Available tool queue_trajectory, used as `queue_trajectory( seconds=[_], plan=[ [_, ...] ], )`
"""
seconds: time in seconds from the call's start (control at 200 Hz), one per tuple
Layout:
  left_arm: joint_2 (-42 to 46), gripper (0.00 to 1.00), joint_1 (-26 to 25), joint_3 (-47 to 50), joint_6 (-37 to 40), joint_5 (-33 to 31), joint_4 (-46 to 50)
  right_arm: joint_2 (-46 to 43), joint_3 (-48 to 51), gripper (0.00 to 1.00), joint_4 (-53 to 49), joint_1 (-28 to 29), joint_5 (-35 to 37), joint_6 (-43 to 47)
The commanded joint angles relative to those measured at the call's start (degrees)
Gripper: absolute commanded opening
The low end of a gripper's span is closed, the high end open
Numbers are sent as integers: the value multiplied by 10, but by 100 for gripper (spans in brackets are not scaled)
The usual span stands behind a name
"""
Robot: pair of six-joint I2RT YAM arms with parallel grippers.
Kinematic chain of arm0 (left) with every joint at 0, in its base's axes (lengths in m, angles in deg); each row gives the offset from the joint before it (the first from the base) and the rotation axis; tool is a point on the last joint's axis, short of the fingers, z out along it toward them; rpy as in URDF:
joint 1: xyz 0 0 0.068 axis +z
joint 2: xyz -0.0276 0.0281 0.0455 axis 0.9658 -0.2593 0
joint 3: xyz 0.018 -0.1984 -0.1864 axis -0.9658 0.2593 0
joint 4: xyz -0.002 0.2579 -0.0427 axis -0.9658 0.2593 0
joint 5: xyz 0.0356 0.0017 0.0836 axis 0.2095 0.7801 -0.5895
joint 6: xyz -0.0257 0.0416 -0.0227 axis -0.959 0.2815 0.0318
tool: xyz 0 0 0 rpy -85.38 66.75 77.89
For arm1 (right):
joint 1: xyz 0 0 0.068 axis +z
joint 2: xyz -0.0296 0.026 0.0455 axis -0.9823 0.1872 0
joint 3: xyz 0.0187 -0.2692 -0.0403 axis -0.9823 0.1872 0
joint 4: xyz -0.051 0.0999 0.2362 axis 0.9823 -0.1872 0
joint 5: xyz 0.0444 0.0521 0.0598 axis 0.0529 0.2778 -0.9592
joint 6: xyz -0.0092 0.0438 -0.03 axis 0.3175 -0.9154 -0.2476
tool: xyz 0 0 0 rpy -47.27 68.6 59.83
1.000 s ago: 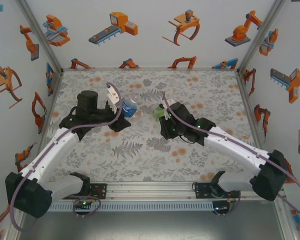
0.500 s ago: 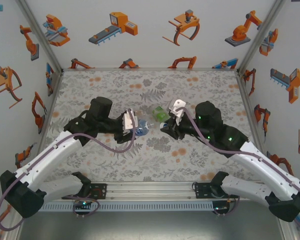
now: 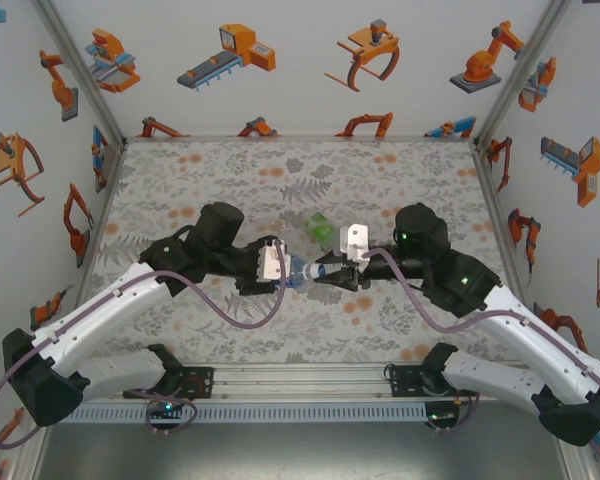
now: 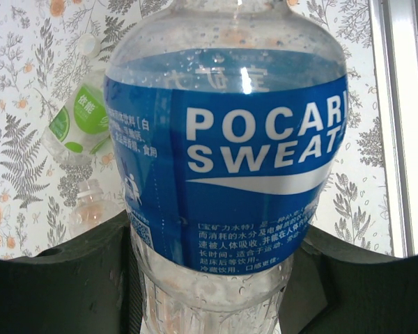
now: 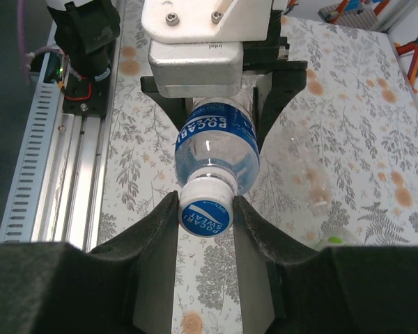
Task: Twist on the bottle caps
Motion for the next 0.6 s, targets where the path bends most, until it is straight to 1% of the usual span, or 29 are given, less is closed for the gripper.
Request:
queue_trajectory(
  seconds=[0.0,0.13,0.27,0.596],
  plan=[
    [7,0,-7,-21,11,5,11,4,-10,5,6,-1,-30,18],
    [10,0,-9,-22,6,12,11,6,-6,5,3,0,-26,19],
    [15,0,-9,-19,0,18,3,3,-3,4,-6,0,0,22],
    [18,0,-9,-18,-16,22,-6,-1,1,2,-19,1,8,24]
  ],
)
